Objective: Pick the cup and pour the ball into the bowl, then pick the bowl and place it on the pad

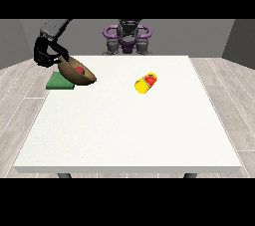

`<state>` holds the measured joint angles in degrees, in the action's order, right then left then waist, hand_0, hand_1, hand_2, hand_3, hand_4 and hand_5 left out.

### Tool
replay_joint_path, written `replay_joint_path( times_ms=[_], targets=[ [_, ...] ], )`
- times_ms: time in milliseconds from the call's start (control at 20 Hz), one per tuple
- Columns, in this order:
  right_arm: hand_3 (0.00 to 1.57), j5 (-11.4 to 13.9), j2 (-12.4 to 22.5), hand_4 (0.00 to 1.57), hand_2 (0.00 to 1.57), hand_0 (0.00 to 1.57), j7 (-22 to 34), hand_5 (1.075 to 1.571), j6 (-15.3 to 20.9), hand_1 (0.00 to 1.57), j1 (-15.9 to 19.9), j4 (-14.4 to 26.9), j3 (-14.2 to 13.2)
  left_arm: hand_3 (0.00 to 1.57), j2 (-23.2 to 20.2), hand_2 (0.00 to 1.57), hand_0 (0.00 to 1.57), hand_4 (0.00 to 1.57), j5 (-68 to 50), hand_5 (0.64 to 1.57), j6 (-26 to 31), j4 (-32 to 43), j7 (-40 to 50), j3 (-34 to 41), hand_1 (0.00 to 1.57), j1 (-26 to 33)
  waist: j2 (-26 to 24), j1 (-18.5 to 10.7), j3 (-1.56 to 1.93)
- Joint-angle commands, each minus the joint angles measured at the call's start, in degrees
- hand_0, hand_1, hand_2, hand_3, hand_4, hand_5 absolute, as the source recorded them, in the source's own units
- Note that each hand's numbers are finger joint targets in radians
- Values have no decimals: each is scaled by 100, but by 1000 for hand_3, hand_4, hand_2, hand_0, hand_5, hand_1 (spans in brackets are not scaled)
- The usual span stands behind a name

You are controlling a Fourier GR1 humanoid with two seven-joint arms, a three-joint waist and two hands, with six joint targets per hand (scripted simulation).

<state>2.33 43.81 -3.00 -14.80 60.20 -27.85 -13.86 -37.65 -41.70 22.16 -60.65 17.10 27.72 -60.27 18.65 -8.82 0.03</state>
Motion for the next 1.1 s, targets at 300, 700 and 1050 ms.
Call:
replay_joint_path(
  times_ms=[300,700,1050],
  targets=[
    [1062,-591,-803,1145,1571,1571,-877,1567,861,1571,-1778,606,-758,0,-262,0,0,0,30,1571,-95,-29,-94,322,0,802,-412,742,6],
    [811,-755,-324,1184,1571,1571,-1730,1565,368,1571,-2023,931,-1053,0,-250,0,0,0,-420,1571,-539,-992,379,129,0,433,230,475,14],
    [1571,-1165,-178,633,1571,1571,-1658,1560,392,1571,-2173,1395,-1534,0,-539,0,0,0,-547,1568,-629,-1651,481,236,0,662,540,392,19]
  ],
)
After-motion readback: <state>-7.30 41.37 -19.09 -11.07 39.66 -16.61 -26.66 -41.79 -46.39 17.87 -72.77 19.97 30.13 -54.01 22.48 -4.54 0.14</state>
